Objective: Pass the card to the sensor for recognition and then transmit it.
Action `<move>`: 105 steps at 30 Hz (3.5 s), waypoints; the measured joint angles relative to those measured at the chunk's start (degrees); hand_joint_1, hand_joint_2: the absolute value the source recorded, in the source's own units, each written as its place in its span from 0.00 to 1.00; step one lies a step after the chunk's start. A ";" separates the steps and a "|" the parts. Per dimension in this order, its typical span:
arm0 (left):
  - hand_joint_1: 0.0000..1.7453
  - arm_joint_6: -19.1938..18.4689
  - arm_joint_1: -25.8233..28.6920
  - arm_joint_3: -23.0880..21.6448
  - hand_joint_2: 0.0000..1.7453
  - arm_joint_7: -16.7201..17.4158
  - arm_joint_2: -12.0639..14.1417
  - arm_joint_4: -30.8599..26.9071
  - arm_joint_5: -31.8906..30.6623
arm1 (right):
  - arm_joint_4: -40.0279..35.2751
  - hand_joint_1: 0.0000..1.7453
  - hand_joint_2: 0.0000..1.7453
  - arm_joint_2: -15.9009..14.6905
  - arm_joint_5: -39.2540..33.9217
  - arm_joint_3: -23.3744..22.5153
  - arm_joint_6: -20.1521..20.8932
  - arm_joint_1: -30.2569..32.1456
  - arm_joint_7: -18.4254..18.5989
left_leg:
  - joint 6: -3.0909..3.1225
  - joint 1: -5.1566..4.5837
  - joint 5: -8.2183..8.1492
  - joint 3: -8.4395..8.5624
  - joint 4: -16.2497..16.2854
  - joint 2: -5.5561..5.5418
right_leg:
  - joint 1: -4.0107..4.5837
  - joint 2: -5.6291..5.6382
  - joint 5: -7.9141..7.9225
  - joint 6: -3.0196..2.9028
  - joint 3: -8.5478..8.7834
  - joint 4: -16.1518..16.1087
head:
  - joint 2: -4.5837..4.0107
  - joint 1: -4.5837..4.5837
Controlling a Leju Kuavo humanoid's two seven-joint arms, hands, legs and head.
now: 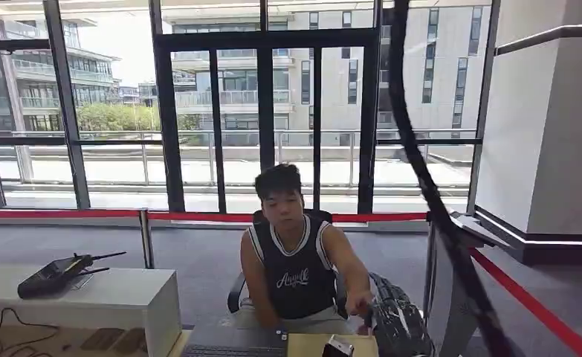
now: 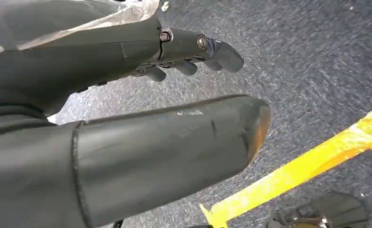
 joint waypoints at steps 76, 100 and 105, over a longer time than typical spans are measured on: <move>0.00 4.52 2.26 -2.45 0.00 1.09 0.46 -0.13 8.13 | -20.94 0.00 1.00 -6.47 -15.21 1.99 5.05 32.38 -1.66 | 0.01 0.00 -0.05 0.02 -0.01 0.00 | 0.00 0.03 -0.02 -0.03 -0.02 -0.09 | 0.00 -0.02; 0.00 4.52 2.17 -2.69 0.00 1.18 0.52 -0.15 8.31 | -14.11 0.00 1.00 -4.94 1.71 2.58 -4.83 33.20 2.69 | 0.01 0.00 -0.05 0.01 0.00 0.00 | 0.00 0.03 -0.02 -0.03 -0.02 -0.09 | 0.00 0.00; 0.00 4.77 2.15 -3.06 0.00 1.18 0.55 -0.15 8.65 | -11.41 0.00 1.00 -4.54 3.06 1.95 -6.18 32.82 2.58 | 0.01 0.00 -0.05 0.01 0.00 0.00 | 0.00 0.03 -0.02 -0.03 -0.02 -0.09 | 0.00 0.00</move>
